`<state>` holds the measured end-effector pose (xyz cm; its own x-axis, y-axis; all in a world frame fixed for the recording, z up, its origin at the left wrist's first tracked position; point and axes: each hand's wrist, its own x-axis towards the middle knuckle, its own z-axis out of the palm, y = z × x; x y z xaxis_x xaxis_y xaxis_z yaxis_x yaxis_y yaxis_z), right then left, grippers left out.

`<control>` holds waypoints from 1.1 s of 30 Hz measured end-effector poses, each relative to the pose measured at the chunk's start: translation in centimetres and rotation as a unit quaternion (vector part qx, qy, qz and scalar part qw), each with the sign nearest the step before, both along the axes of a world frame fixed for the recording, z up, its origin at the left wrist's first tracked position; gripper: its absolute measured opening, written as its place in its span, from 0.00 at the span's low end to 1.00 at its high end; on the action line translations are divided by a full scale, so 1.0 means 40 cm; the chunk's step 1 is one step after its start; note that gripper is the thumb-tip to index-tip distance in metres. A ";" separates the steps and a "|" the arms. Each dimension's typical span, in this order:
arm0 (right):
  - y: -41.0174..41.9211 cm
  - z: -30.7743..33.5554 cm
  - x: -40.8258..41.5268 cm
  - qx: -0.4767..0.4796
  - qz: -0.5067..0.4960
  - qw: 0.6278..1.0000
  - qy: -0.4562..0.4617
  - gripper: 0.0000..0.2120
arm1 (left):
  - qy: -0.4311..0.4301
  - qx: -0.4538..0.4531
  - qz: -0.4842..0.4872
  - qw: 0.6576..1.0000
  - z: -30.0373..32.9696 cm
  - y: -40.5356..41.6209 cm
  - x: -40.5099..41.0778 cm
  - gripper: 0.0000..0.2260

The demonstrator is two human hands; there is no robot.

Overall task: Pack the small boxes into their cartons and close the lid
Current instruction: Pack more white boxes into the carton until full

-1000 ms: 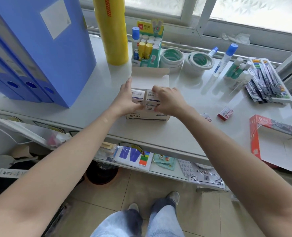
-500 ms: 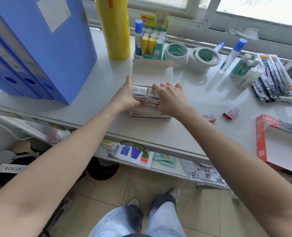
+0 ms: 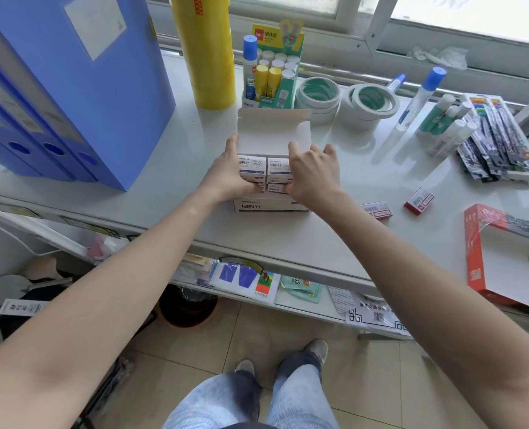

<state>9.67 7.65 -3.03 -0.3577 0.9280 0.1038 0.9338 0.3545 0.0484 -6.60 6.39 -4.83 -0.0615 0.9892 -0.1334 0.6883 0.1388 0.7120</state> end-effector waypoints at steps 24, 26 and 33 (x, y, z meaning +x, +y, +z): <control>-0.006 -0.028 0.002 -0.028 0.009 0.997 0.073 0.12 | 0.004 0.013 0.022 1.000 0.009 -0.012 0.009 0.46; -0.006 -0.029 0.003 -0.032 0.014 0.997 0.074 0.11 | -0.012 0.006 0.005 1.000 0.010 -0.014 0.004 0.46; -0.004 -0.024 -0.002 -0.018 0.014 0.998 0.066 0.14 | -0.033 0.009 0.019 0.999 0.003 -0.016 -0.001 0.46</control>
<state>9.58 7.50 -4.00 -0.3686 0.9221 0.1175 0.9211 0.3793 -0.0874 -6.63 5.74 -4.70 -0.0911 0.9886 -0.1200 0.6340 0.1506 0.7585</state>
